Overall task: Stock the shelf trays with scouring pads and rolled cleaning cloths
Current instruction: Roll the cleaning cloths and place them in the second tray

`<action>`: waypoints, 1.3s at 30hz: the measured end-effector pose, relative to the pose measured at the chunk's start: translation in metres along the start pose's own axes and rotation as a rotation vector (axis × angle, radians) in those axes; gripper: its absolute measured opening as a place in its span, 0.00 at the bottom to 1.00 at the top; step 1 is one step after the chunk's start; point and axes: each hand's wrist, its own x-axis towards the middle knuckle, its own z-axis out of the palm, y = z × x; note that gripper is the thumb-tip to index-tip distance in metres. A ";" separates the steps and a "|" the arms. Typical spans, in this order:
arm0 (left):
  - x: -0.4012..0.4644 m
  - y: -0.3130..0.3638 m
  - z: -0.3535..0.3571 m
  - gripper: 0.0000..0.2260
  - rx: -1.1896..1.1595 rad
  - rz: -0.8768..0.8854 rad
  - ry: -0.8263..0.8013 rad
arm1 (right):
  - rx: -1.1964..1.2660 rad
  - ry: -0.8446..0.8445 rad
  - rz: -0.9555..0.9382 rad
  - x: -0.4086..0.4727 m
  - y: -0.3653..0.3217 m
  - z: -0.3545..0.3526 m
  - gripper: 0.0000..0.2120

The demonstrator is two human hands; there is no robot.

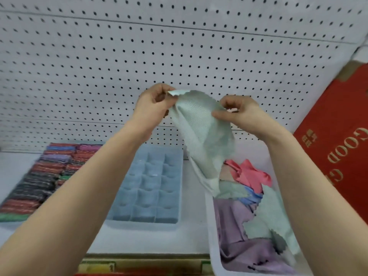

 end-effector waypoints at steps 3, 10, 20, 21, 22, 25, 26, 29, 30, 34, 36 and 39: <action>0.009 0.005 -0.028 0.05 -0.042 0.006 0.098 | 0.044 0.049 -0.011 0.011 -0.012 0.006 0.04; 0.020 -0.013 -0.088 0.05 0.040 0.046 0.270 | -0.248 0.231 0.001 0.028 -0.028 0.024 0.07; -0.004 -0.054 -0.135 0.07 0.152 -0.032 0.343 | 0.527 0.113 0.005 0.030 -0.030 0.058 0.04; -0.006 -0.058 -0.139 0.06 0.183 -0.037 0.363 | 0.534 -0.006 -0.034 0.025 -0.029 0.061 0.05; -0.009 -0.061 -0.141 0.06 0.202 -0.053 0.375 | 0.522 -0.166 -0.056 0.018 -0.031 0.065 0.06; -0.018 -0.059 -0.133 0.09 0.122 -0.126 0.280 | 0.313 -0.637 -0.093 0.000 -0.048 0.086 0.09; -0.021 -0.056 -0.127 0.10 0.070 -0.153 0.203 | 0.261 -0.673 -0.096 -0.002 -0.053 0.095 0.07; -0.031 -0.042 -0.108 0.11 0.080 -0.221 -0.026 | 0.325 -0.483 -0.021 -0.002 -0.064 0.115 0.04; -0.034 -0.038 -0.104 0.11 0.094 -0.238 -0.079 | 0.354 -0.398 -0.004 -0.001 -0.066 0.120 0.04; -0.040 -0.030 -0.097 0.10 0.049 -0.234 -0.200 | 0.407 -0.180 -0.016 0.000 -0.071 0.133 0.06; -0.041 -0.030 -0.096 0.08 0.044 -0.218 -0.208 | 0.421 -0.109 -0.046 -0.001 -0.074 0.139 0.08; -0.042 -0.028 -0.093 0.07 0.008 -0.245 -0.170 | 0.444 -0.054 -0.074 -0.001 -0.074 0.143 0.11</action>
